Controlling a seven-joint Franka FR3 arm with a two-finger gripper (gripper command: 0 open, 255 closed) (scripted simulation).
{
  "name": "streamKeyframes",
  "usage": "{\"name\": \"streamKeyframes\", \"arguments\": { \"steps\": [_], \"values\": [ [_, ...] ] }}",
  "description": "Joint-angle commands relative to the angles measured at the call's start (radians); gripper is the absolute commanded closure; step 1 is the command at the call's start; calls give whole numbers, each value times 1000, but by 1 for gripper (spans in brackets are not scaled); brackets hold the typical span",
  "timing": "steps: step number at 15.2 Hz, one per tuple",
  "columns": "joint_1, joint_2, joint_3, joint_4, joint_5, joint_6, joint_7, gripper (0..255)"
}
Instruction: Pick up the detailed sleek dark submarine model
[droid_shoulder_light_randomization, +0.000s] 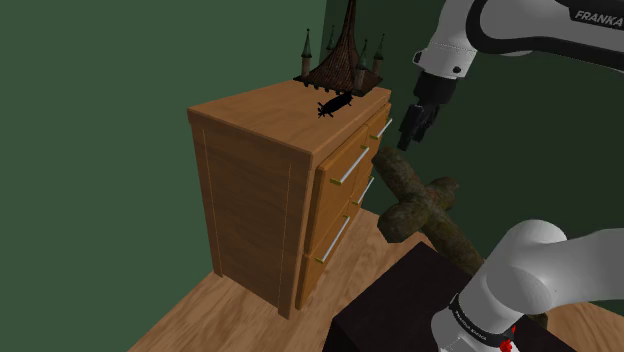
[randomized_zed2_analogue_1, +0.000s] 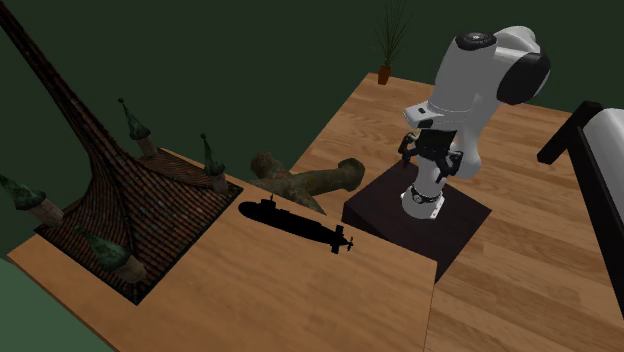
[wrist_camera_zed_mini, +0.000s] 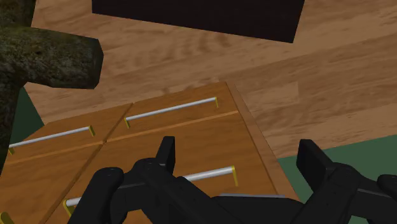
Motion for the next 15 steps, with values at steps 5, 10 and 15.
{"name": "streamKeyframes", "arguments": {
  "steps": [5,10,15],
  "values": [
    [-46,141,47,88,30,71,155,0],
    [-103,319,92,224,40,136,345,0],
    [-151,497,118,384,27,175,532,0]
  ]
}}
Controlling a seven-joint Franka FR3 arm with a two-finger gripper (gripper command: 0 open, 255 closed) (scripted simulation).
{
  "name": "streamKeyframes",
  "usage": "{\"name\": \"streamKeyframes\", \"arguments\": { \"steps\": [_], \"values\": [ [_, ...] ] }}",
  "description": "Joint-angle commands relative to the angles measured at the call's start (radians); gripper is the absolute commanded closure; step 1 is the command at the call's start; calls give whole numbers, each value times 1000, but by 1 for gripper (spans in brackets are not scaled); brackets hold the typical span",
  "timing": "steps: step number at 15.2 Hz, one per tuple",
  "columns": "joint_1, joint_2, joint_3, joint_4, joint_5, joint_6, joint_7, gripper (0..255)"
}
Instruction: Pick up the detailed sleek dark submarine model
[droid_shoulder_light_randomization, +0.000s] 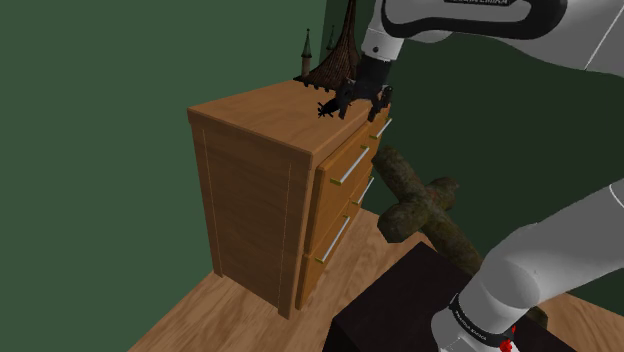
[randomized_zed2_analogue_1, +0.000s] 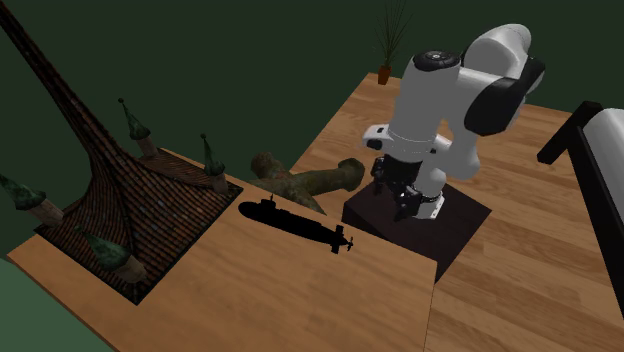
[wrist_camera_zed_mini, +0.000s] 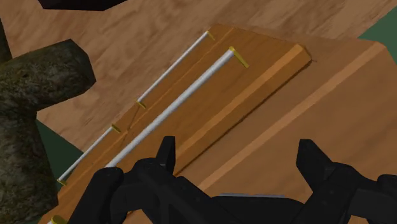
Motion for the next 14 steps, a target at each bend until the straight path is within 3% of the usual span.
{"name": "streamKeyframes", "arguments": {
  "steps": [1,14],
  "values": [
    [-19,75,7,74,-9,9,77,0],
    [-85,522,-33,605,-81,-31,508,0]
  ]
}}
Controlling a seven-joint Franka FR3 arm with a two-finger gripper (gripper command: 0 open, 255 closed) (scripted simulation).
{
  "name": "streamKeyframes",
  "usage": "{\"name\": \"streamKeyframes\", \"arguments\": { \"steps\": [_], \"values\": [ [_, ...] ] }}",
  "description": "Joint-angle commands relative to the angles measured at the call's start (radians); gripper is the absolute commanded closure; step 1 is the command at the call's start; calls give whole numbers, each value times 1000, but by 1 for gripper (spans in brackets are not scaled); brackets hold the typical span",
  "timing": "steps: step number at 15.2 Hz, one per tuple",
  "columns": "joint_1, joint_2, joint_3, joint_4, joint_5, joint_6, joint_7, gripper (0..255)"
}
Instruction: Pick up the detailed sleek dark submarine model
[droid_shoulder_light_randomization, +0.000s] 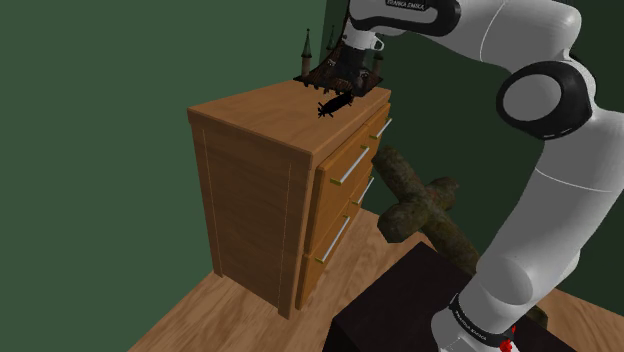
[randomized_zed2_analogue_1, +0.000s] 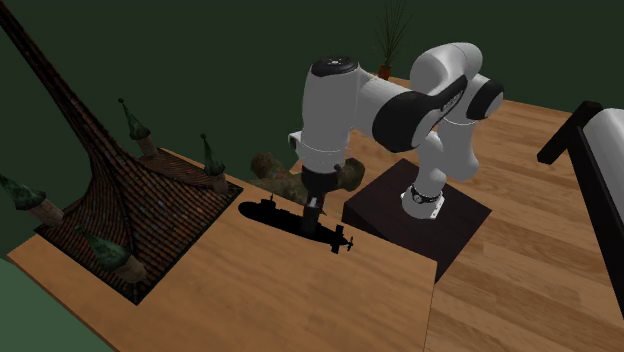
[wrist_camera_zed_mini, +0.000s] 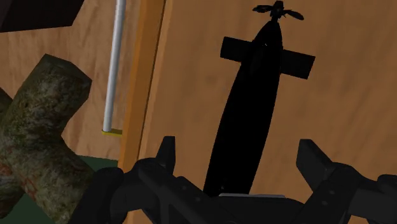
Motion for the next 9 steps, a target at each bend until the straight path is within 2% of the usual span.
{"name": "streamKeyframes", "arguments": {
  "steps": [1,4,9],
  "values": [
    [-6,76,-15,114,-8,-32,64,0],
    [-15,162,-36,239,-13,-63,130,0],
    [-18,128,-36,120,-9,22,125,0]
  ]
}}
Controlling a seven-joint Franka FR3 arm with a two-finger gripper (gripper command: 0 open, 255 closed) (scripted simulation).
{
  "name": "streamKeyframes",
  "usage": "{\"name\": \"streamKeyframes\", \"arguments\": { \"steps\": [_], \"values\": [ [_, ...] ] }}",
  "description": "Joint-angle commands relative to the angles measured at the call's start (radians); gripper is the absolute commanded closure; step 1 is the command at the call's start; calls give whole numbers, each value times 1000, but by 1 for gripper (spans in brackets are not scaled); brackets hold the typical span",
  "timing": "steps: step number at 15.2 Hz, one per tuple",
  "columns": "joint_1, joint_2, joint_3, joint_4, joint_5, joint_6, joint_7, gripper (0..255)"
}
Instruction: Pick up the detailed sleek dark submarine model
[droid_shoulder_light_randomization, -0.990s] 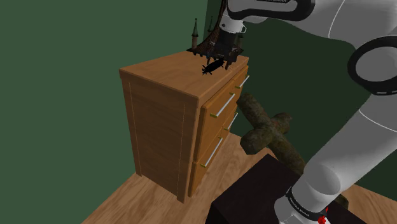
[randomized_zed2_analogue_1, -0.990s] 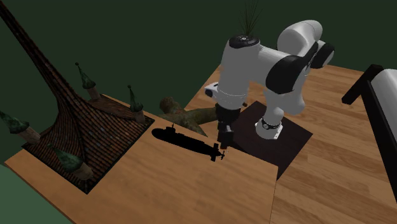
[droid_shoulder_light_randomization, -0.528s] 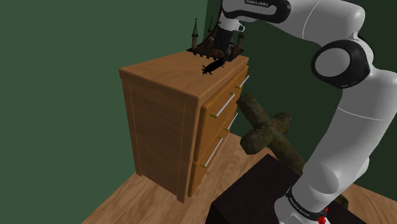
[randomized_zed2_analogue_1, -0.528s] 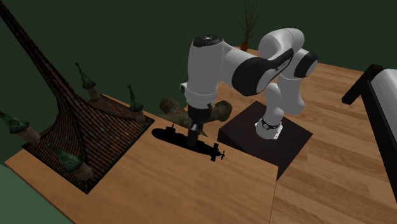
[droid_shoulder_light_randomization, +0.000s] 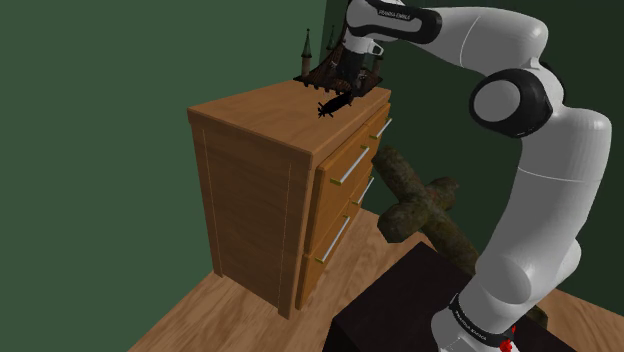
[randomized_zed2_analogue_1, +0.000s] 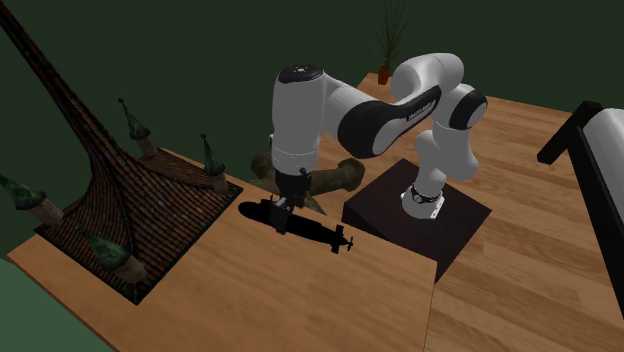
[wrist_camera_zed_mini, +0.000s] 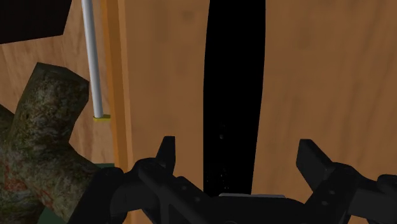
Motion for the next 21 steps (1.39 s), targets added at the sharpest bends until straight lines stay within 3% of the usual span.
{"name": "streamKeyframes", "arguments": {
  "steps": [1,4,5,14,21],
  "values": [
    [0,-11,0,-45,1,34,0,0],
    [-1,-18,0,-77,2,59,-1,0],
    [-1,-18,0,-75,2,58,-1,255],
    [-1,-18,0,-77,2,59,-1,255],
    [3,23,1,80,-3,-56,5,255]
  ]
}}
